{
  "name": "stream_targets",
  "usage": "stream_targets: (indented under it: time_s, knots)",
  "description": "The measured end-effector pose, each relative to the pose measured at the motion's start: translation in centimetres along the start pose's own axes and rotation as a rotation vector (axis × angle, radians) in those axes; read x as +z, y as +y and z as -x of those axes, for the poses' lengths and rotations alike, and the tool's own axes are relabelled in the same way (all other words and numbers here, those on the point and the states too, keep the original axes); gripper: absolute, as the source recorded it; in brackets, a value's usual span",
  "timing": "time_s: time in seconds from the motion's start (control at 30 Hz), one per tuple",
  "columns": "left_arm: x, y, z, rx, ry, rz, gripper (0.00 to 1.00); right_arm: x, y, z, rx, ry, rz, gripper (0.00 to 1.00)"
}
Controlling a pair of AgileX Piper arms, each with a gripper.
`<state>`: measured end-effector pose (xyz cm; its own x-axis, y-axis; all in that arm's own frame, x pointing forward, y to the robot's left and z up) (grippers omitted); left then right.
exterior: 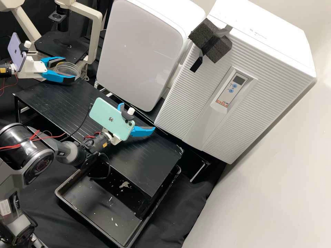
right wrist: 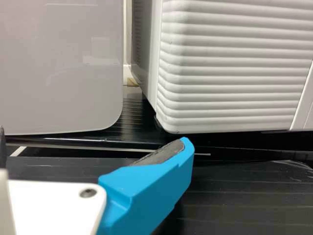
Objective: Place the petri dish on the bench
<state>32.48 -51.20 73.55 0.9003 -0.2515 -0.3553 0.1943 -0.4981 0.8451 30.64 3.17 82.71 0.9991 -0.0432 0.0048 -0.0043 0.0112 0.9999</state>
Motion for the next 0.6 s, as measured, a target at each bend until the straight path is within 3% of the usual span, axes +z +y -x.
stream_targets:
  time_s: [0.6]
  knots:
    - [-0.08,-0.03,0.02,-0.006,-0.001,-0.005,1.00,0.00,0.00,0.00,0.000,0.000,0.000,1.00]
